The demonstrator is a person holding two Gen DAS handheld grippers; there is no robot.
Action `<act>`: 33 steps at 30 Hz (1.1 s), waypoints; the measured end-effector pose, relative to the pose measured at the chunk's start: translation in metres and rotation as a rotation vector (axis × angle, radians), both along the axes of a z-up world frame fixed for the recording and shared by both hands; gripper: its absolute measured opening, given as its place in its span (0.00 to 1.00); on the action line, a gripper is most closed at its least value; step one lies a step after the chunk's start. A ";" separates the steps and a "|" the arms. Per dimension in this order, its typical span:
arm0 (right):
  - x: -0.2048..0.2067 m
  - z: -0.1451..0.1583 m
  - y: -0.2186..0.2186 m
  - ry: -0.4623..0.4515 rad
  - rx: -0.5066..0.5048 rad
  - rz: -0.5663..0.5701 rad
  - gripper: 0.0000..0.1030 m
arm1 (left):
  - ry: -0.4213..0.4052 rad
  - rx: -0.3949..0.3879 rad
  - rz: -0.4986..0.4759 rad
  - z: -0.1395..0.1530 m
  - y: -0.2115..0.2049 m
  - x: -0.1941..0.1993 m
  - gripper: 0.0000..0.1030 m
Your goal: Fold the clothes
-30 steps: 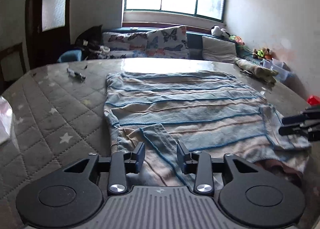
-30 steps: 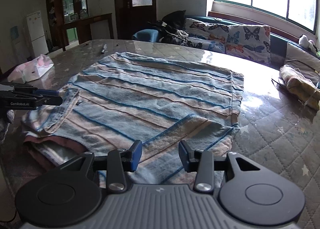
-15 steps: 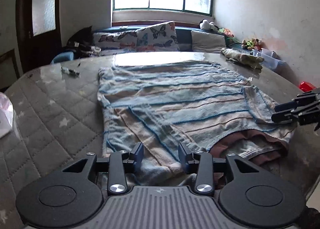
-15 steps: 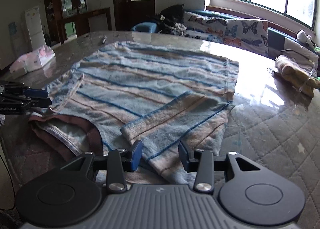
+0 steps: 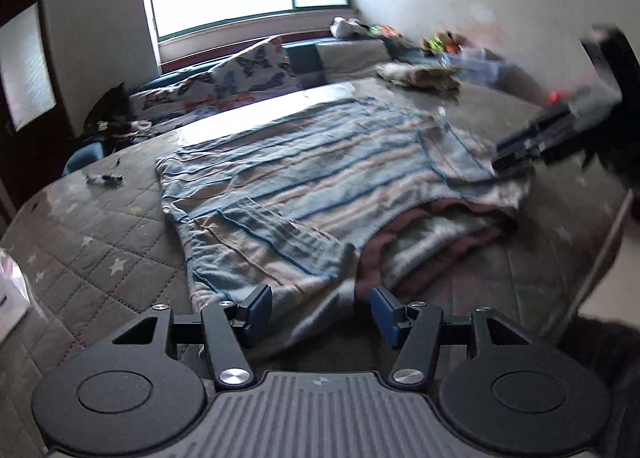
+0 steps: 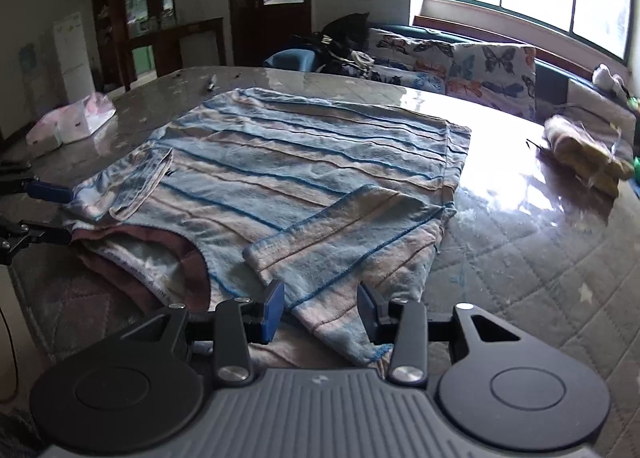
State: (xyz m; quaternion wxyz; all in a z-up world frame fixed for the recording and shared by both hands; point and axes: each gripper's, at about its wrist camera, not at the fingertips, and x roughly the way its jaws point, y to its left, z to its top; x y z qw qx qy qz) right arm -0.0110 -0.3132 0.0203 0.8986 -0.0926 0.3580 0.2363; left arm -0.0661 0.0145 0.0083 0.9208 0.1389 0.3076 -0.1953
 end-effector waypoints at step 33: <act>-0.045 -0.010 0.032 -0.130 -0.273 0.247 0.54 | -0.069 -0.102 -0.007 0.017 -0.007 0.046 0.10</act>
